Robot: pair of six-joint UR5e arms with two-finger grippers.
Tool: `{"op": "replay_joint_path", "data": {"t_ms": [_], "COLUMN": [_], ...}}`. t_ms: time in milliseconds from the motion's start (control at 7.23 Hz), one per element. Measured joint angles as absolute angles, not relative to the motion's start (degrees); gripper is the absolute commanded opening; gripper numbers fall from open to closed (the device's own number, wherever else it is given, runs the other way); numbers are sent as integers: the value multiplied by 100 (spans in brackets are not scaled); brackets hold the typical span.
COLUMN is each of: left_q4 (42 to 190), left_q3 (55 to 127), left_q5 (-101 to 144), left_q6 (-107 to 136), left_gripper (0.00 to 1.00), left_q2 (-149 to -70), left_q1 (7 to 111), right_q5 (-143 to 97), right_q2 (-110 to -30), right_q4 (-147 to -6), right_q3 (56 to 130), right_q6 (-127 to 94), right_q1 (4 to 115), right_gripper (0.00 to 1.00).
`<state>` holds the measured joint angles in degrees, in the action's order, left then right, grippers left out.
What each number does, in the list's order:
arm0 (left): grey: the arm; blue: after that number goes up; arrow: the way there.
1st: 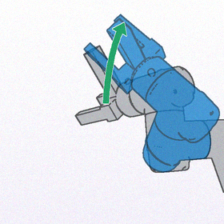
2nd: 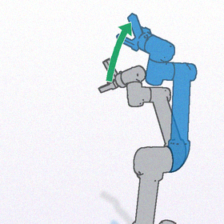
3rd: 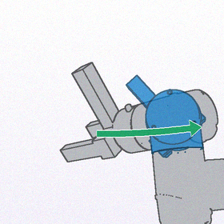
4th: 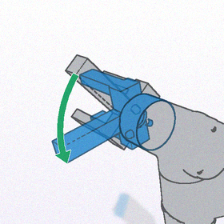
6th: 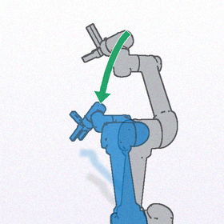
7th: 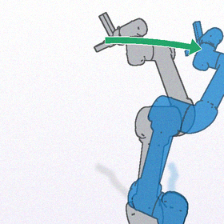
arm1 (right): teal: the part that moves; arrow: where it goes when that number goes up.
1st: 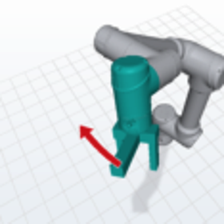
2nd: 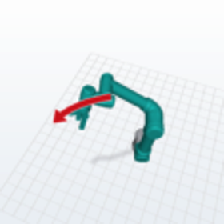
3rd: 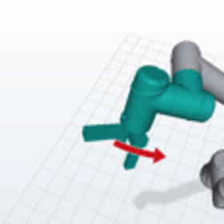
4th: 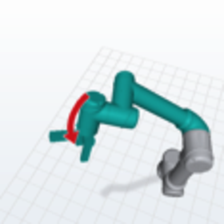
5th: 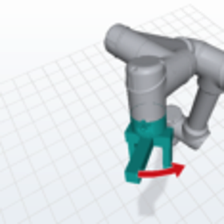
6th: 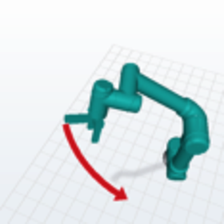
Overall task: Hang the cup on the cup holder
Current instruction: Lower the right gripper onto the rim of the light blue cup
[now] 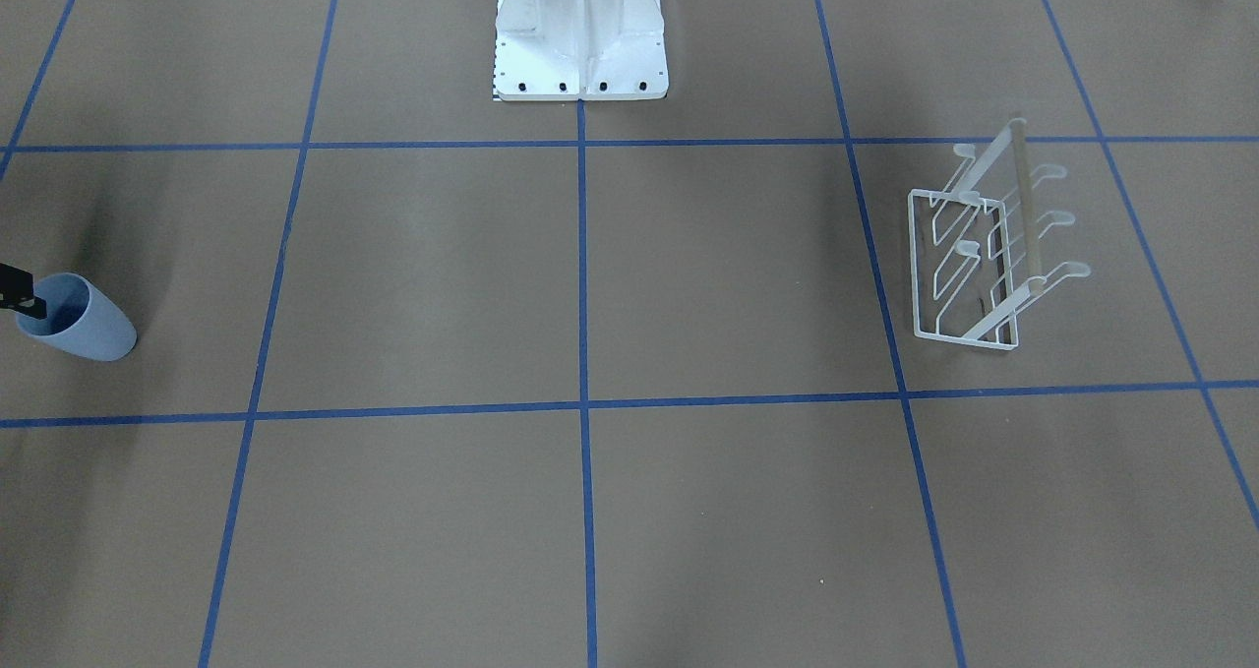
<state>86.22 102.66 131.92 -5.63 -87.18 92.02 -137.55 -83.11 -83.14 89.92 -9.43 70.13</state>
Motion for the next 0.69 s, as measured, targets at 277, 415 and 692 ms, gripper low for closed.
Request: {"op": "replay_joint_path", "data": {"t_ms": [277, 415, 692], "left_q4": [8622, 8622, 8622], "left_q3": [10266, 10266, 10266], "left_q5": [13192, 13192, 13200], "left_q6": [-563, -562, -557], "left_gripper": [98, 98, 98], "left_q2": [-8719, -8719, -8719], "left_q1": [9202, 9202, 9202], "right_q5": [-13755, -13761, -13791], "right_q2": [-8292, -8290, -8293], "right_q4": [-8310, -8311, -8302], "right_q3": [8874, 8856, 8885], "right_q6": [-933, -930, -888], "right_q1": [6894, 6865, 6850], "right_gripper": [24, 0, 0]}}
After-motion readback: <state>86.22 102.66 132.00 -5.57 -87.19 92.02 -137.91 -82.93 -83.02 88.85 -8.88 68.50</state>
